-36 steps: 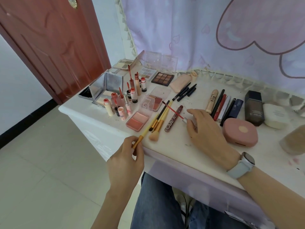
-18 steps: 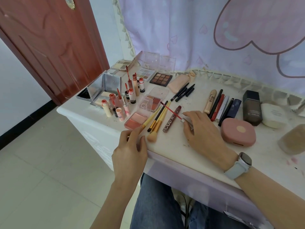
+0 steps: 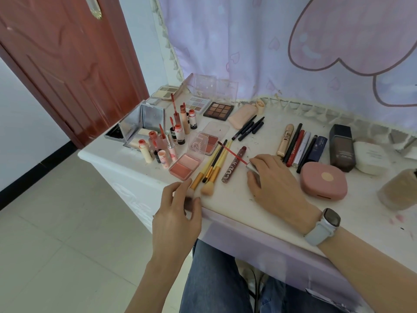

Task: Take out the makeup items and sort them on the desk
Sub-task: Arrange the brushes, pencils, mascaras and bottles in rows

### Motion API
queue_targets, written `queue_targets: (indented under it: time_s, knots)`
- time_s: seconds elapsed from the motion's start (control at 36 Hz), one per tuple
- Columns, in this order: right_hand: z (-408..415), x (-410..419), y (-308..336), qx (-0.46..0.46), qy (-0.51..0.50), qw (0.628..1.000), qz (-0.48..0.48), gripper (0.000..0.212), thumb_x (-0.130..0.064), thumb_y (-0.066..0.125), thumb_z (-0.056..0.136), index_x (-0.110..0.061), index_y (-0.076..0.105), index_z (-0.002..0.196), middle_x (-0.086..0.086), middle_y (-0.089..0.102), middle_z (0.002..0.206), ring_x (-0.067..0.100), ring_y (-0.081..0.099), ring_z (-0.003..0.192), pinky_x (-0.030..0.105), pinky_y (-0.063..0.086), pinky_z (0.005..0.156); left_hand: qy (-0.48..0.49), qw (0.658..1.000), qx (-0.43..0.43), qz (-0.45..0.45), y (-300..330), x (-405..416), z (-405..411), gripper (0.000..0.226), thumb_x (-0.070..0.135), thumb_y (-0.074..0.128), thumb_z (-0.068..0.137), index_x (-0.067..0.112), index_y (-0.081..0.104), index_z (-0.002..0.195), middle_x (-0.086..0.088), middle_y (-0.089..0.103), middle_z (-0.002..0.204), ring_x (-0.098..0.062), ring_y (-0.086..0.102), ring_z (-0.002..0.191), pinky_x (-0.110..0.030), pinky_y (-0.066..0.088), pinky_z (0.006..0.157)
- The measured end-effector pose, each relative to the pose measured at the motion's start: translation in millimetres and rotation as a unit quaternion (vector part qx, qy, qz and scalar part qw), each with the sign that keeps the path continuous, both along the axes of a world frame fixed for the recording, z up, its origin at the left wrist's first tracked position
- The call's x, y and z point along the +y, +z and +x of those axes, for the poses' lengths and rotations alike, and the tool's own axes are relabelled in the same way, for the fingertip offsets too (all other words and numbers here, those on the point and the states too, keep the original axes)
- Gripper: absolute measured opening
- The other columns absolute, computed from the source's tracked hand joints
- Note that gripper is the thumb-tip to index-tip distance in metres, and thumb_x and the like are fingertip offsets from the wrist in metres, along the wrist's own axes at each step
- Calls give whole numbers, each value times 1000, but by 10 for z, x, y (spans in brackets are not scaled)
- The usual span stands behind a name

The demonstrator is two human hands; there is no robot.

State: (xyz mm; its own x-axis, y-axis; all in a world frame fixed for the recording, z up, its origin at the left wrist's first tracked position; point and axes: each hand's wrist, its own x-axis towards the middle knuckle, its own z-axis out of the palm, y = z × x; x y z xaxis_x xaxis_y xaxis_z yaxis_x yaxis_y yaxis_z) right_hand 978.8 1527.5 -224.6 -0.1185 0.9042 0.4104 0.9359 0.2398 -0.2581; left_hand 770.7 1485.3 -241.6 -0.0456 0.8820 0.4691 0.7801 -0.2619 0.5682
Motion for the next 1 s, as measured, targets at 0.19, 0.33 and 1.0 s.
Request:
queue_targets:
  time_s: [0.19, 0.33, 1.0]
  knots:
    - [-5, 1, 4, -14, -16, 1000, -3, 30, -21, 58, 87, 0, 62, 109, 14, 62, 107, 31, 58, 98, 40, 48, 85, 14, 999, -30, 2, -57, -71, -36, 29, 4, 71, 78, 9, 66, 106, 6, 54, 101, 5, 51, 69, 5, 37, 73]
    - [-5, 3, 5, -23, -16, 1000, 0, 29, -21, 60, 87, 0, 63, 106, 14, 63, 106, 31, 58, 97, 40, 48, 85, 17, 999, -32, 14, -64, -46, -29, 24, 0, 67, 81, 9, 67, 103, 2, 59, 95, -2, 51, 63, 3, 37, 71]
    - [184, 168, 341, 12, -35, 993, 109, 37, -25, 43, 91, 1, 63, 108, 18, 64, 101, 35, 60, 96, 42, 48, 85, -22, 991, 12, 134, 143, 146, 290, 30, 29, 53, 86, 10, 71, 102, -5, 63, 97, -14, 51, 92, -26, 45, 76]
